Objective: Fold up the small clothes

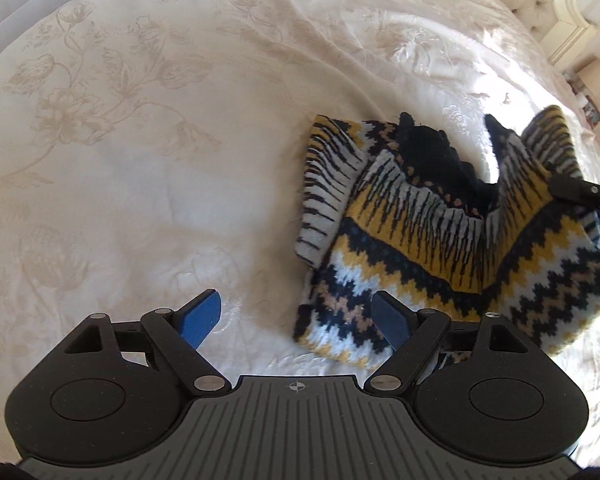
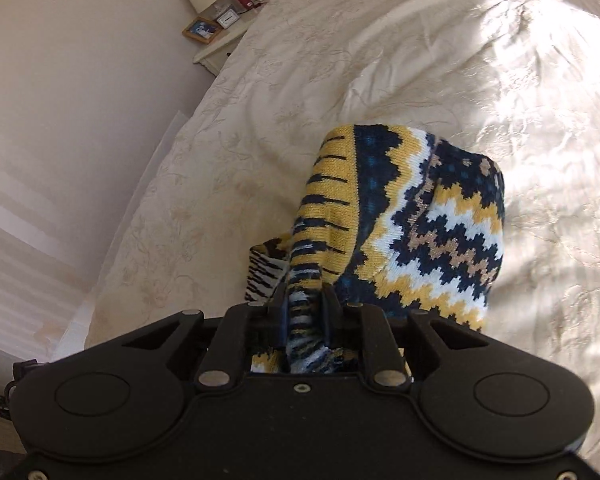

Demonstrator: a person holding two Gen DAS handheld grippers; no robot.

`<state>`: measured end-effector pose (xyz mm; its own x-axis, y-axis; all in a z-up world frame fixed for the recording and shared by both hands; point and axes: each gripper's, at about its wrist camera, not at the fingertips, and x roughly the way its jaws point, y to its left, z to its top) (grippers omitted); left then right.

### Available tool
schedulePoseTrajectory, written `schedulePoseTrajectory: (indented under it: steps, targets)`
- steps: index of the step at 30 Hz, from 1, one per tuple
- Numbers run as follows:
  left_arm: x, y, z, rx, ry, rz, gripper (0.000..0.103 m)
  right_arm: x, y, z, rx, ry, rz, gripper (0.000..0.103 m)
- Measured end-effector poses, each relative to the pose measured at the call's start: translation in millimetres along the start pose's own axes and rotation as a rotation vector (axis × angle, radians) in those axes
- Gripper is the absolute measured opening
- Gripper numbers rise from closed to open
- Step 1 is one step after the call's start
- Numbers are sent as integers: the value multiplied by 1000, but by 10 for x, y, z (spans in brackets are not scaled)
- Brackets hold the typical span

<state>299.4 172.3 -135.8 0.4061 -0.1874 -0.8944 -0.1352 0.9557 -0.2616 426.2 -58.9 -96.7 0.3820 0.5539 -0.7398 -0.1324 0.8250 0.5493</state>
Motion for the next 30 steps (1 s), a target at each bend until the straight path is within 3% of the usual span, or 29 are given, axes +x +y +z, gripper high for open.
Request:
schedulePoseTrajectory:
  steps: [3,6,9,12,13,15,16,22,30]
  targets:
    - [-26,166,32,5,4,0,82,339,210,-43,6,37,25,17]
    - [-35,313,59,4,4,9,82,690,358,-104,6,87,9,18]
    - [-50,436,75,-10,7,4,82,978,441,-175,-8,125,-30,23]
    - [-71,509,102,-17,1,-13,82,1028,479,-226,8,120,6,27]
    - [-77,518,114,-15,-3,-21,82,1000,486,-239,12,110,17,30]
    - [-84,522,150,-10,-11,-39,82,865,512,-260,-4,74,7,66]
    - [-85,518,169,-6,-13,-48,82,813,552,-252,-24,54,-10,71]
    - [-53,376,308,18,-24,-109,82,541,746,-443,-242,47,-150,81]
    - [28,153,475,22,-7,-186,82,719,1021,-1044,-513,110,-268,87]
